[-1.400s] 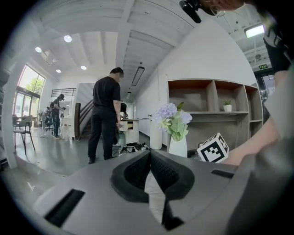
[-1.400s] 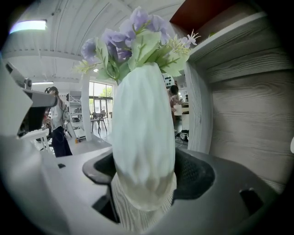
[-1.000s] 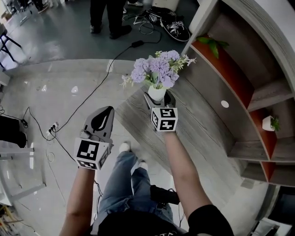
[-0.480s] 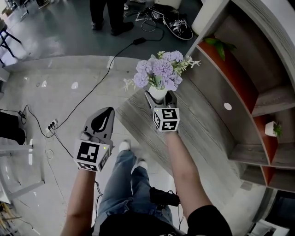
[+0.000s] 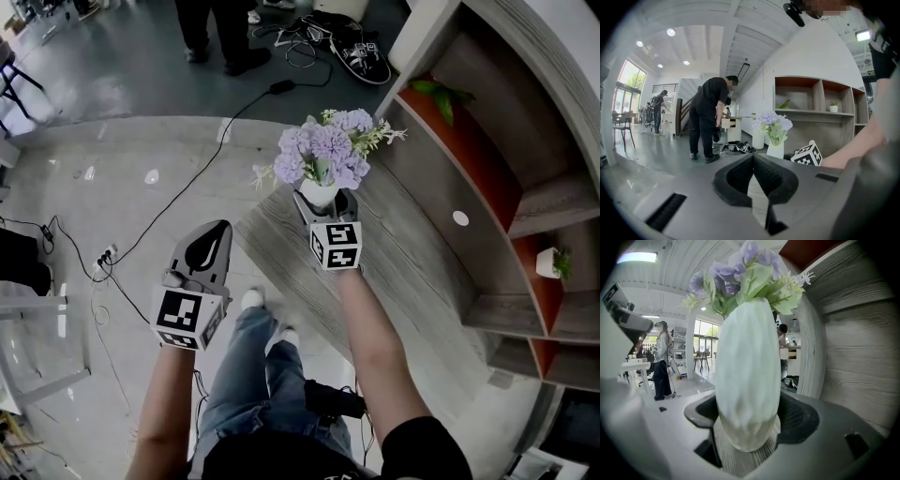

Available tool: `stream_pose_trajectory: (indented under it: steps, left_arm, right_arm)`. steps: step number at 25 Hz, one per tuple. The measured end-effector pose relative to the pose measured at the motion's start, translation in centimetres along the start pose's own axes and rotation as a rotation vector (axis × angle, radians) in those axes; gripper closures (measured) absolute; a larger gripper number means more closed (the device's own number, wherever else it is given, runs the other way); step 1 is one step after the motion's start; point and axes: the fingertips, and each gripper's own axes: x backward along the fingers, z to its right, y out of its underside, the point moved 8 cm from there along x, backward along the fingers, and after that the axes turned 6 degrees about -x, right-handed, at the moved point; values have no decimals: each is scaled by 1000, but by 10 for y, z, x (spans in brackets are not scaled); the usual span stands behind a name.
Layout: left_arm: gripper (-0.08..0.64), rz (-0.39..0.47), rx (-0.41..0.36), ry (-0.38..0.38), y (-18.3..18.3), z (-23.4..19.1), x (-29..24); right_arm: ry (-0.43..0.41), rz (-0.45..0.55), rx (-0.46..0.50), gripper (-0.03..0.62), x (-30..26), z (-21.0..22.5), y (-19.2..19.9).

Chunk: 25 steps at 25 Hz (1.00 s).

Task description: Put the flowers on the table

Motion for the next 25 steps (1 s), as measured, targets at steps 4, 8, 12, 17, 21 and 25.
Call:
stream_pose_trajectory:
  steps: [4, 8, 12, 17, 21, 25]
  left_arm:
    - [549, 6, 5, -7, -3, -1, -2]
    - [549, 8, 9, -6, -4, 2, -7]
    - [549, 10, 15, 2, -4, 7, -9]
    - [549, 3, 38, 19, -9, 20, -13]
    - [549, 40, 35, 25, -18, 28, -13]
    - [549, 65, 38, 30, -24, 37, -14]
  right_arm:
    - [-11, -19, -45, 218, 0, 1, 1]
    - [4, -42, -71, 201, 2, 4, 5]
    - [-11, -76, -73, 193, 8, 3, 9]
    - [-53, -103, -70, 192, 20, 1, 6]
    - [-60, -126, -87, 193, 35, -3, 3]
    - [-77, -156, -99, 193, 51, -4, 2]
